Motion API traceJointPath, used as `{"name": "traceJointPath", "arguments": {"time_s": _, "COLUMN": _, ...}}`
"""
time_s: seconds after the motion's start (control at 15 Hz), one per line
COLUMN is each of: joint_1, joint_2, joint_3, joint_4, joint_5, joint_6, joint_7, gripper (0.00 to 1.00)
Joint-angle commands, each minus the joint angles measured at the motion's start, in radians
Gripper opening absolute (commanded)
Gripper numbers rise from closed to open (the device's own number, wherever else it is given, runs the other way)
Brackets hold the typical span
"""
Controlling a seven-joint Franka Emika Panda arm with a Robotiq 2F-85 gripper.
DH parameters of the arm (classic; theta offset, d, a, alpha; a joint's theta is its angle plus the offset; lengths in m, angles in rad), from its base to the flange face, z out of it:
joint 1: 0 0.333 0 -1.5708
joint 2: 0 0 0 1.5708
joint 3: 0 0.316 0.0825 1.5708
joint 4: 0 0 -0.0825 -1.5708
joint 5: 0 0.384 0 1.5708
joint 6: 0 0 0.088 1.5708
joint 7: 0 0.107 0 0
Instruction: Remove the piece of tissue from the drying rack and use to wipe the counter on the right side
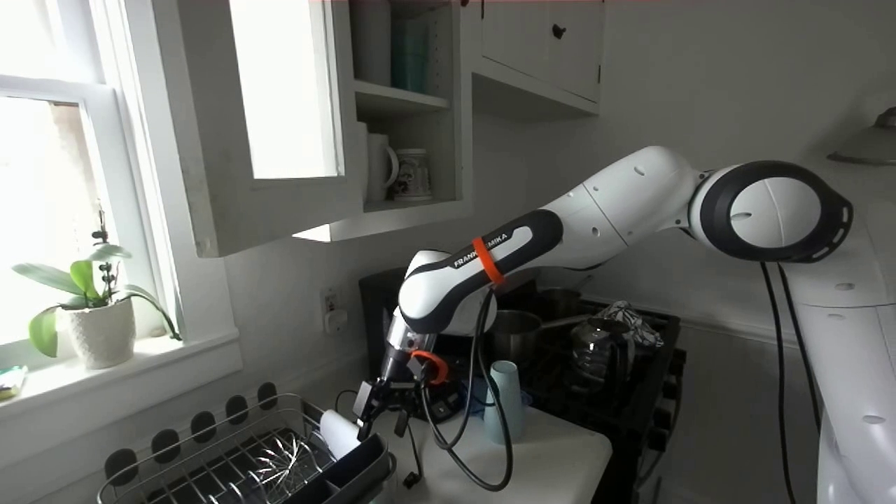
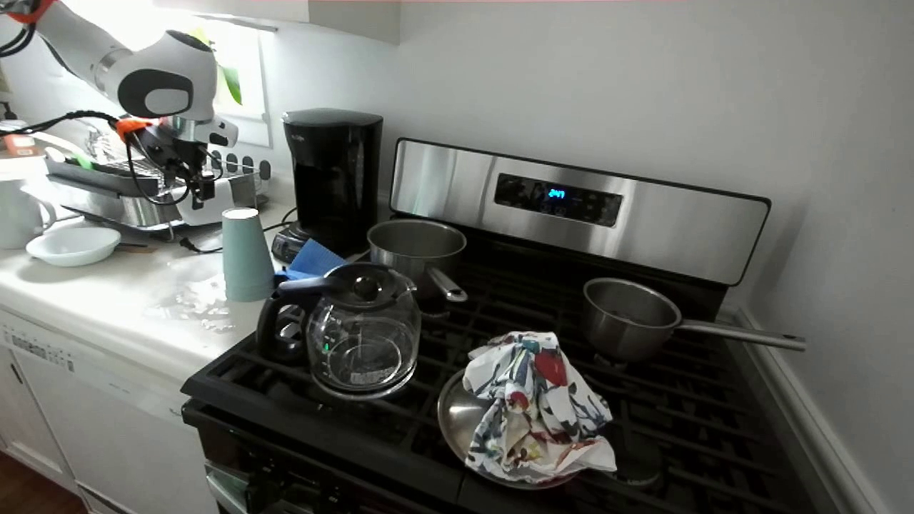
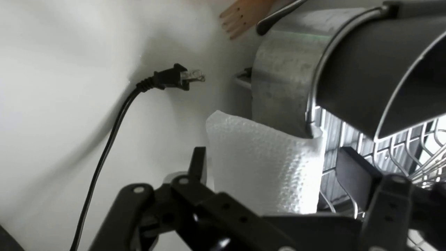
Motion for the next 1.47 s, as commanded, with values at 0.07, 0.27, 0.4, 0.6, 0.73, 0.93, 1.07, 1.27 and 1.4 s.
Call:
{"name": "traceJointPath", "arguments": {"time_s": 0.07, "joint_1": -0.010, "joint_2": 0.040, "joint_3": 0.018, "joint_4": 0.061, "joint_5": 0.033, "joint_6": 0.012, "joint_7": 0.013, "gripper": 0.56}}
{"name": "traceJointPath", "arguments": {"time_s": 0.27, "joint_1": -0.010, "joint_2": 0.039, "joint_3": 0.019, "joint_4": 0.075, "joint_5": 0.038, "joint_6": 0.020, "joint_7": 0.013, "gripper": 0.35}}
{"name": "traceJointPath", "arguments": {"time_s": 0.4, "joint_1": -0.008, "joint_2": 0.042, "joint_3": 0.018, "joint_4": 0.083, "joint_5": 0.034, "joint_6": 0.021, "joint_7": 0.015, "gripper": 0.21}}
{"name": "traceJointPath", "arguments": {"time_s": 0.6, "joint_1": -0.007, "joint_2": 0.049, "joint_3": 0.018, "joint_4": 0.091, "joint_5": 0.033, "joint_6": 0.018, "joint_7": 0.020, "gripper": 0.02}}
{"name": "traceJointPath", "arguments": {"time_s": 0.73, "joint_1": -0.006, "joint_2": 0.052, "joint_3": 0.020, "joint_4": 0.098, "joint_5": 0.031, "joint_6": 0.018, "joint_7": 0.025, "gripper": 0.00}}
{"name": "traceJointPath", "arguments": {"time_s": 0.93, "joint_1": -0.010, "joint_2": 0.054, "joint_3": 0.021, "joint_4": 0.102, "joint_5": 0.034, "joint_6": 0.017, "joint_7": 0.026, "gripper": 0.00}}
{"name": "traceJointPath", "arguments": {"time_s": 1.07, "joint_1": -0.013, "joint_2": 0.051, "joint_3": 0.021, "joint_4": 0.102, "joint_5": 0.037, "joint_6": 0.014, "joint_7": 0.026, "gripper": 0.00}}
{"name": "traceJointPath", "arguments": {"time_s": 1.27, "joint_1": -0.011, "joint_2": 0.014, "joint_3": 0.016, "joint_4": 0.067, "joint_5": 0.022, "joint_6": 0.029, "joint_7": 0.030, "gripper": 0.00}}
{"name": "traceJointPath", "arguments": {"time_s": 1.4, "joint_1": -0.014, "joint_2": -0.014, "joint_3": 0.016, "joint_4": 0.044, "joint_5": 0.023, "joint_6": 0.036, "joint_7": 0.027, "gripper": 0.00}}
